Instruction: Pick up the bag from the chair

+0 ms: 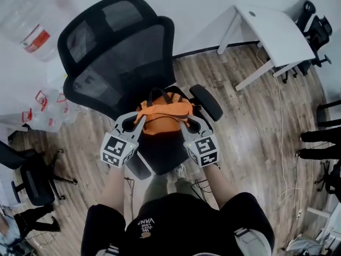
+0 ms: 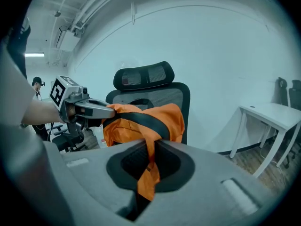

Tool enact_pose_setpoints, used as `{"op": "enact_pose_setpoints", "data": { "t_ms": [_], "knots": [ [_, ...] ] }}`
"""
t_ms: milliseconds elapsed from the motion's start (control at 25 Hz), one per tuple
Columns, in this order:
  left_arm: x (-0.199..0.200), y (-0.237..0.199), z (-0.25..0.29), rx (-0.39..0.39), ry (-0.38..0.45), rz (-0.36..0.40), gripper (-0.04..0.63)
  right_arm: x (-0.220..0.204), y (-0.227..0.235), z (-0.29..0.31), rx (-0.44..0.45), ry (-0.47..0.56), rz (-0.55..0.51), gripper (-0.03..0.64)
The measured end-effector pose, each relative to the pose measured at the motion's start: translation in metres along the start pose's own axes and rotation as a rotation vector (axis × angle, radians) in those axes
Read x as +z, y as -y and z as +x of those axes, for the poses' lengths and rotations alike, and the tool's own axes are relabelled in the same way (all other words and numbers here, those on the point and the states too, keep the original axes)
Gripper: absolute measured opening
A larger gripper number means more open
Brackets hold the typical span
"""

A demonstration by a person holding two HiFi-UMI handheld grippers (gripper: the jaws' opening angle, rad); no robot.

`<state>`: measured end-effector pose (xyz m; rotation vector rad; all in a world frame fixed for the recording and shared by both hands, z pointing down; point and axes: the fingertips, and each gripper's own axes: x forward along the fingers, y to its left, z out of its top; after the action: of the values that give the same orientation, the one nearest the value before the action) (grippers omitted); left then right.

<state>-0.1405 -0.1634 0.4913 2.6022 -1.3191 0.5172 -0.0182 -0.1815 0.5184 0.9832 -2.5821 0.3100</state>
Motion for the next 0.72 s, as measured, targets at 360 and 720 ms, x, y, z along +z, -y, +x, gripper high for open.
{"op": "enact_pose_setpoints", "data": {
  "t_ms": [360, 720],
  "knots": [
    [0.024, 0.008, -0.019, 0.020, 0.029, 0.004, 0.023, 0.022, -0.009, -0.018, 0.014, 0.025, -0.024, 0.011],
    [0.044, 0.015, -0.032, 0.033, 0.049, 0.006, 0.023, 0.041, -0.014, -0.034, 0.025, 0.040, -0.036, 0.011]
  ]
}}
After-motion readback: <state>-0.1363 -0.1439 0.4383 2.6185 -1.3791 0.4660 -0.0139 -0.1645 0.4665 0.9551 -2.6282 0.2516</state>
